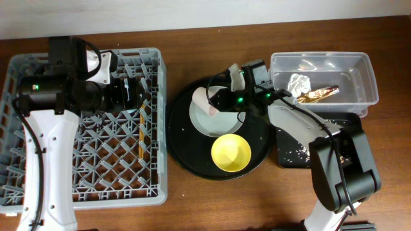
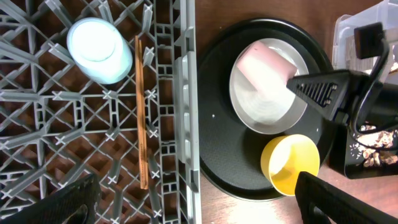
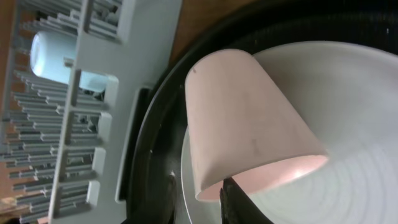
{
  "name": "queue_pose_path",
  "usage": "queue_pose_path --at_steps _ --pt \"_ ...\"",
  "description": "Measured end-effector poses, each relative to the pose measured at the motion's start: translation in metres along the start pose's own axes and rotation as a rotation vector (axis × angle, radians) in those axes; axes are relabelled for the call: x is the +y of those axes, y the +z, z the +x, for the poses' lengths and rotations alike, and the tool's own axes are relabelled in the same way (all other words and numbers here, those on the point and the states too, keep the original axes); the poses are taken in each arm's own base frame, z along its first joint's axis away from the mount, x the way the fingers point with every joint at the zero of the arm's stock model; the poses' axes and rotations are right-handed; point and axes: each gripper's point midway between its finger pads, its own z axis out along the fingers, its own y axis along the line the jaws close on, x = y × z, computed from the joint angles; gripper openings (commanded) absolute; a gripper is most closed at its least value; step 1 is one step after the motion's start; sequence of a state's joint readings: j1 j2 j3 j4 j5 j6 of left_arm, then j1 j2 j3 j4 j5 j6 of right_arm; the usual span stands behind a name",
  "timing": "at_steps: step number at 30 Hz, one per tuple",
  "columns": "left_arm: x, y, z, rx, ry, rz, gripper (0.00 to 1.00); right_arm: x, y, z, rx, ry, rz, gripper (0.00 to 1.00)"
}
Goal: Sort waste into correct bins and load items into the dishwasher rack
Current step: 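Grasp and lift the pink cup with the right gripper, then pass the pink cup from the right gripper to the left gripper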
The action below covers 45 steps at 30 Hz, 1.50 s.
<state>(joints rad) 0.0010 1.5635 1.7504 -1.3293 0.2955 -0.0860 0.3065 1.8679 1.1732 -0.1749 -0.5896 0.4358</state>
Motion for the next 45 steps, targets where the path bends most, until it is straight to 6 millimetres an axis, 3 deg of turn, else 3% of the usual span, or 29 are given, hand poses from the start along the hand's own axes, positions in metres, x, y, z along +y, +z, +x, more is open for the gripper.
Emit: queue_pose_path --at_steps 5,12,19,24,37,41,43,45 --pt "0.000 0.000 0.002 0.007 -0.002 -0.001 0.99 0.001 0.003 -0.005 -0.045 0.031 -0.023 0.26" --pt "0.000 0.000 0.002 0.009 -0.003 0.000 0.99 -0.009 0.009 0.005 -0.092 0.111 -0.053 0.26" --pt "0.000 0.000 0.003 0.011 -0.003 -0.001 0.99 -0.001 0.007 -0.008 -0.143 0.158 -0.092 0.25" --pt "0.000 0.000 0.004 0.014 -0.004 -0.001 0.99 0.001 0.007 -0.010 -0.148 0.194 -0.101 0.07" --pt "0.000 0.000 0.004 0.015 -0.005 -0.001 0.99 0.015 0.018 0.000 -0.134 0.165 -0.094 0.04" --pt "0.000 0.000 0.005 0.019 -0.006 -0.001 0.99 0.031 -0.008 -0.011 -0.146 0.120 -0.173 0.04" --pt "0.000 0.000 0.006 0.026 -0.008 -0.002 0.99 0.046 -0.036 -0.024 -0.174 0.086 -0.242 0.04" --pt "-0.001 0.000 0.009 0.035 -0.010 0.005 0.99 0.074 -0.088 -0.042 -0.231 0.008 -0.351 0.04"
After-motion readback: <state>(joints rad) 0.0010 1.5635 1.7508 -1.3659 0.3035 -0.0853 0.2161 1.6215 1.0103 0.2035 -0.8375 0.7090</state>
